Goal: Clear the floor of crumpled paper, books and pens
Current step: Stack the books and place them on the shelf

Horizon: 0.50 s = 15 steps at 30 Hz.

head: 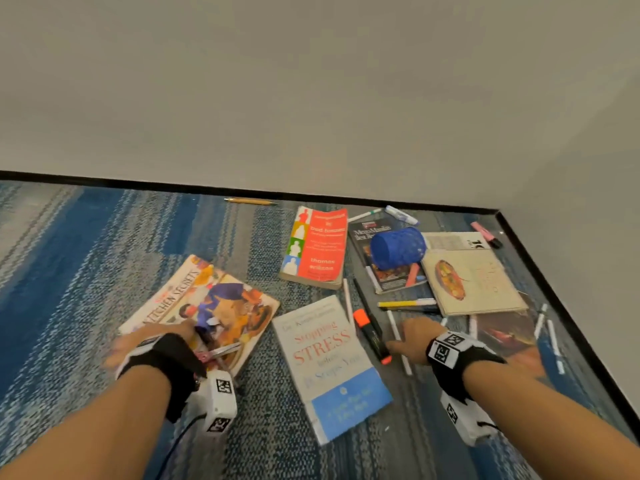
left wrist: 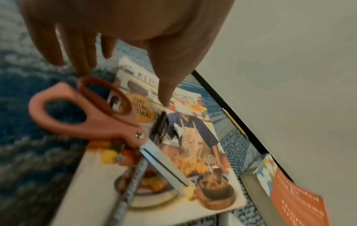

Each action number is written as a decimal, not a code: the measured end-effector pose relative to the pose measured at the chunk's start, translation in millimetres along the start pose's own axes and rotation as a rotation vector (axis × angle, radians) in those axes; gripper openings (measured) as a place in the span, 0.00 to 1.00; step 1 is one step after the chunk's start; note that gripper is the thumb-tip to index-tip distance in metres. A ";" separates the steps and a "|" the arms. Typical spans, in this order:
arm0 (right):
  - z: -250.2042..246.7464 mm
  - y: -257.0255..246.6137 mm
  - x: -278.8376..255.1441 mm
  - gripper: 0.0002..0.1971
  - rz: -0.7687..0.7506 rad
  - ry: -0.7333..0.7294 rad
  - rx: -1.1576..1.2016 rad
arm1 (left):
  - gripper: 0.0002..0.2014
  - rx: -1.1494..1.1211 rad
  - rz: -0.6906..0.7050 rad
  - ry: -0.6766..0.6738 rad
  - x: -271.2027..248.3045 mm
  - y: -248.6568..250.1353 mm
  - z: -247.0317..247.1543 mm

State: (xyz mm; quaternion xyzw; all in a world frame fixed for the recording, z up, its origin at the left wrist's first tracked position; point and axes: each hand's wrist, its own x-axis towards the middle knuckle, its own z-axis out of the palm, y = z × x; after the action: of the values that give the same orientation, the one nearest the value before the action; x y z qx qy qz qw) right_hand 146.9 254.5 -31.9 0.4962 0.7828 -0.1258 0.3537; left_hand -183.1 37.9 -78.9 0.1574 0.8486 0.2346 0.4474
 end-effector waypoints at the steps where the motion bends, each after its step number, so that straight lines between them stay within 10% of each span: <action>1: 3.6 8.0 -2.1 0.22 0.010 0.000 -0.020 | 0.44 -0.047 0.006 -0.137 1.1 -4.5 1.7; 8: 23.0 46.0 -0.6 0.28 0.067 -0.008 -0.052 | 0.25 -0.488 -0.125 0.174 11.9 17.2 14.8; 15: 15.6 77.9 26.7 0.23 0.252 0.129 0.563 | 0.13 -0.291 0.287 0.517 -35.5 130.5 30.8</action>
State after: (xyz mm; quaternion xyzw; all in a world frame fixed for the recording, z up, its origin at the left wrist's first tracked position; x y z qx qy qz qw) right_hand 214.2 301.4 -49.2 0.6748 0.6703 -0.2610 0.1651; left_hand -130.5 138.6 0.7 0.1451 0.8607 0.4463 0.1974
